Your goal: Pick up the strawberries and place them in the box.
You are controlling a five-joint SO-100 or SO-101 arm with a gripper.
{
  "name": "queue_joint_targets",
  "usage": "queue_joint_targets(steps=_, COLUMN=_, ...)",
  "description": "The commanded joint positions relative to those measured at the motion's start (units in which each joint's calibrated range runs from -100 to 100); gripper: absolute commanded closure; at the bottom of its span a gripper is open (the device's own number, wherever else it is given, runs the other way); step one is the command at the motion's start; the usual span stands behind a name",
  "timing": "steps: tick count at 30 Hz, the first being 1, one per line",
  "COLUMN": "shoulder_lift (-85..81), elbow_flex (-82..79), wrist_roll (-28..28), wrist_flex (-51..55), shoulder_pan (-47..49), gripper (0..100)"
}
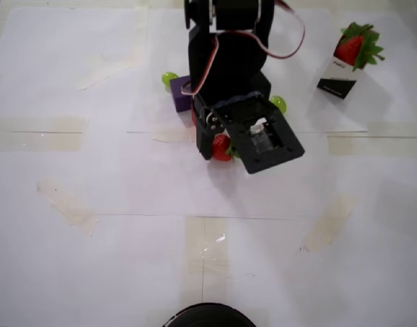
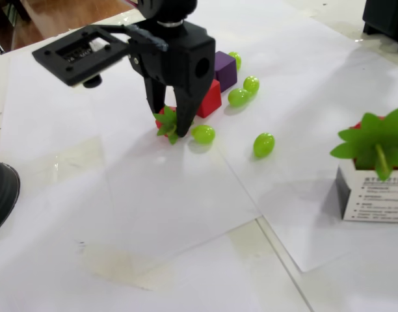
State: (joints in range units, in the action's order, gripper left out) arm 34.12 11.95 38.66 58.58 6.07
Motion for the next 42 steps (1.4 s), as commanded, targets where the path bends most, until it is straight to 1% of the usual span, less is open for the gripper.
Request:
queue_joint_targets(steps=1, shoulder_lift=-1.0, elbow_flex=4.2, wrist_roll=0.2, wrist_flex=0.4, shoulder_pan=0.4, gripper=86)
queue_joint_targets(steps=3, shoulder_lift=-1.5, elbow_flex=4.6, wrist_roll=0.1, wrist_flex=1.1, shoulder_pan=0.6, gripper=86)
queue_joint_targets(steps=6, shoulder_lift=-2.0, elbow_flex=8.3, wrist_roll=-0.4, wrist_flex=5.3, shoulder_pan=0.6, gripper=87)
queue_joint_targets(steps=8, shoulder_lift=-2.6, elbow_flex=12.5, wrist_roll=-0.7, wrist_flex=9.4, shoulder_pan=0.9, gripper=87)
queue_joint_targets(steps=11, shoulder_lift=-2.7, elbow_flex=23.3, wrist_roll=-0.8, wrist_flex=18.1, shoulder_pan=1.9, gripper=87)
queue_joint_targets(steps=13, shoulder_lift=-2.6, elbow_flex=31.1, wrist_roll=-0.4, wrist_flex=24.3, shoulder_pan=3.6, gripper=87)
queue_joint_targets(steps=15, shoulder_lift=-3.4, elbow_flex=37.1, wrist_roll=1.1, wrist_flex=30.8, shoulder_pan=6.3, gripper=87)
queue_joint_targets(steps=19, shoulder_lift=-8.0, elbow_flex=37.6, wrist_roll=3.7, wrist_flex=35.9, shoulder_pan=13.3, gripper=87)
queue_joint_targets(steps=22, shoulder_lift=-10.7, elbow_flex=34.5, wrist_roll=5.8, wrist_flex=36.2, shoulder_pan=19.2, gripper=87)
queue_joint_targets(steps=25, shoulder_lift=-17.0, elbow_flex=23.8, wrist_roll=8.1, wrist_flex=31.4, shoulder_pan=24.1, gripper=87)
queue_joint_targets(steps=27, shoulder_lift=-19.0, elbow_flex=20.1, wrist_roll=9.2, wrist_flex=30.5, shoulder_pan=26.6, gripper=87)
queue_joint_targets(steps=32, shoulder_lift=-22.3, elbow_flex=15.1, wrist_roll=10.9, wrist_flex=30.1, shoulder_pan=30.0, gripper=87)
queue_joint_targets(steps=42, shoulder_lift=-25.8, elbow_flex=8.1, wrist_roll=12.4, wrist_flex=27.9, shoulder_pan=32.1, gripper=87)
